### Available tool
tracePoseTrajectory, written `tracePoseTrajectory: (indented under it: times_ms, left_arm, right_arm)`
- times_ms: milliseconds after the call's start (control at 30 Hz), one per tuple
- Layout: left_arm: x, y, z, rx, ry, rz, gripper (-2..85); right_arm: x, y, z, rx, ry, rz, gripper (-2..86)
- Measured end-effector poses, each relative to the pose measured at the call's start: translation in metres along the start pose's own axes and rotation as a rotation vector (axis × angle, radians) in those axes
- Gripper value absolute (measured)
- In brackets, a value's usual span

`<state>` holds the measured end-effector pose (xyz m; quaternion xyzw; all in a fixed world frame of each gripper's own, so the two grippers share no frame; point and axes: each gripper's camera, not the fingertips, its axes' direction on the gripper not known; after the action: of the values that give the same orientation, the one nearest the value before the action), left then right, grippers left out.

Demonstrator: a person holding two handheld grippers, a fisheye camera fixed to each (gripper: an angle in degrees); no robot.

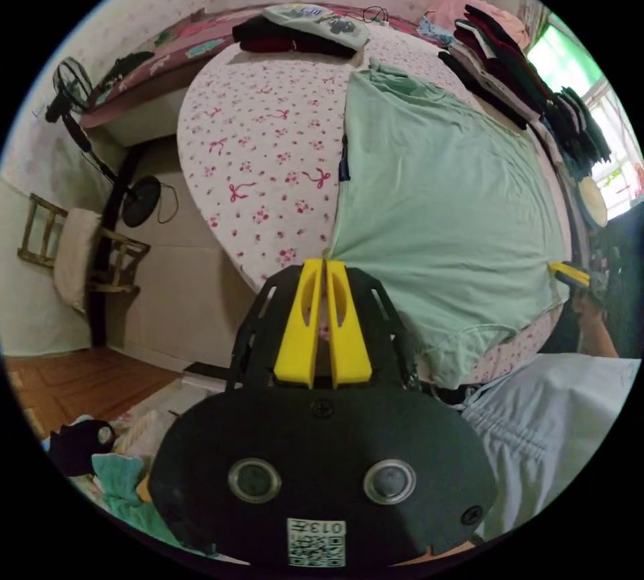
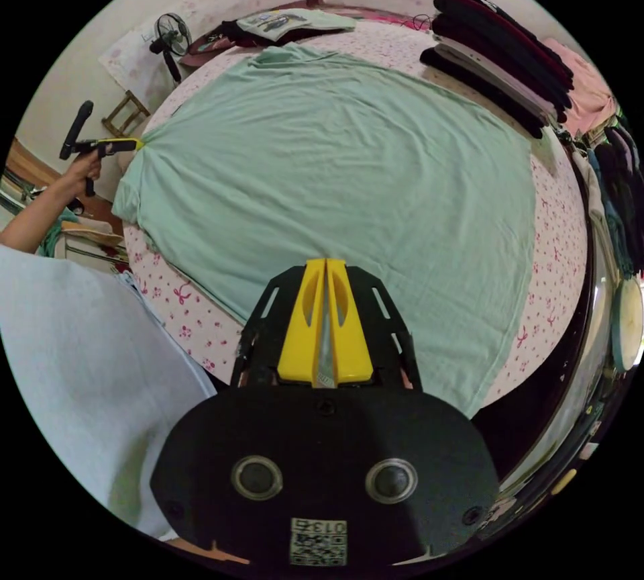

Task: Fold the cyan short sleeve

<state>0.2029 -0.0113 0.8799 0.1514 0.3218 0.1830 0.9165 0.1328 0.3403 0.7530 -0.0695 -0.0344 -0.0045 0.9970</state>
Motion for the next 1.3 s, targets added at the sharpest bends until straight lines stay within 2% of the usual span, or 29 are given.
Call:
tracePoseTrajectory:
  times_ms: [100, 200, 300, 367, 467, 533, 600, 633, 767, 833, 900, 1000, 1133, 1200, 1300]
  left_arm:
    - [0.016, 0.019, -0.021, 0.04, 0.028, 0.104, 4.1]
    - [0.048, 0.049, -0.031, 0.009, 0.112, 0.288, 8.6]
    - [0.093, 0.084, -0.03, -0.08, 0.114, 0.468, 12.3]
    - [0.121, 0.104, -0.028, -0.11, 0.078, 0.546, 13.2]
    - [0.169, 0.135, -0.023, -0.082, -0.147, 0.668, 13.5]
    - [0.188, 0.147, -0.014, -0.031, -0.243, 0.662, 11.5]
    - [0.191, 0.145, -0.002, -0.064, -0.266, 0.631, 7.2]
    - [0.19, 0.141, 0.002, -0.077, -0.249, 0.625, 2.9]
    - [0.185, 0.123, -0.003, -0.123, -0.212, 0.64, 1.2]
    - [0.18, 0.106, -0.017, -0.177, -0.116, 0.721, 0.8]
    - [0.17, 0.089, -0.03, -0.181, -0.089, 0.745, 0.6]
    - [0.144, 0.041, -0.041, -0.15, 0.013, 0.651, 0.4]
    - [0.103, -0.023, -0.027, -0.116, -0.105, 0.381, 0.5]
    - [0.094, -0.03, -0.033, -0.094, -0.061, 0.344, 0.9]
    - [0.095, -0.014, -0.046, -0.041, 0.033, 0.398, 2.5]
  right_arm:
    - [-0.013, -0.003, -0.011, 0.06, 0.034, -0.038, 0.1]
    - [-0.034, -0.006, -0.022, 0.124, -0.05, -0.138, 0.6]
    - [-0.069, -0.012, -0.026, 0.157, -0.15, -0.284, 1.8]
    - [-0.104, -0.017, -0.024, 0.181, -0.186, -0.429, 3.6]
    - [-0.14, -0.027, -0.014, 0.164, -0.195, -0.561, 6.3]
    - [-0.156, -0.035, -0.006, 0.144, -0.215, -0.605, 6.8]
    - [-0.167, -0.041, 0.001, 0.143, -0.229, -0.643, 6.8]
    - [-0.175, -0.045, 0.006, 0.133, -0.212, -0.675, 6.5]
    - [-0.195, -0.056, 0.026, 0.061, -0.098, -0.756, 1.8]
    - [-0.192, -0.063, 0.023, 0.072, -0.079, -0.727, 1.1]
    - [-0.179, -0.073, 0.014, 0.109, -0.144, -0.671, 0.8]
    - [-0.155, -0.095, 0.011, 0.147, -0.177, -0.566, 0.7]
    - [-0.124, -0.132, 0.032, 0.105, -0.057, -0.356, 1.4]
    - [-0.108, -0.142, 0.034, 0.083, -0.058, -0.257, 2.3]
    - [-0.095, -0.135, 0.014, 0.187, -0.09, -0.204, 4.1]
